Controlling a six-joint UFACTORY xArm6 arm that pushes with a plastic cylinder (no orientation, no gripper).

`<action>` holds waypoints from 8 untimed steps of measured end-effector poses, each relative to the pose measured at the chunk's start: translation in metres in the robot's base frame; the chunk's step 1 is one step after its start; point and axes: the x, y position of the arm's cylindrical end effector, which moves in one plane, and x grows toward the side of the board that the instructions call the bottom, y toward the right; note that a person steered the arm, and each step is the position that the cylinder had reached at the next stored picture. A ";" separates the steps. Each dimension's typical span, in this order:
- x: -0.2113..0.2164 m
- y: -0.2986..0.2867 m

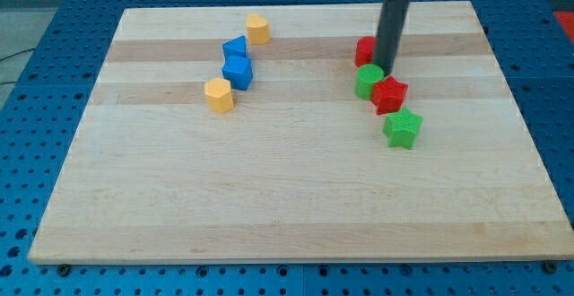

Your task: Place green circle left to the green star

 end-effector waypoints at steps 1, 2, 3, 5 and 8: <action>0.033 -0.003; 0.043 -0.009; 0.014 0.006; 0.041 -0.046; 0.068 0.035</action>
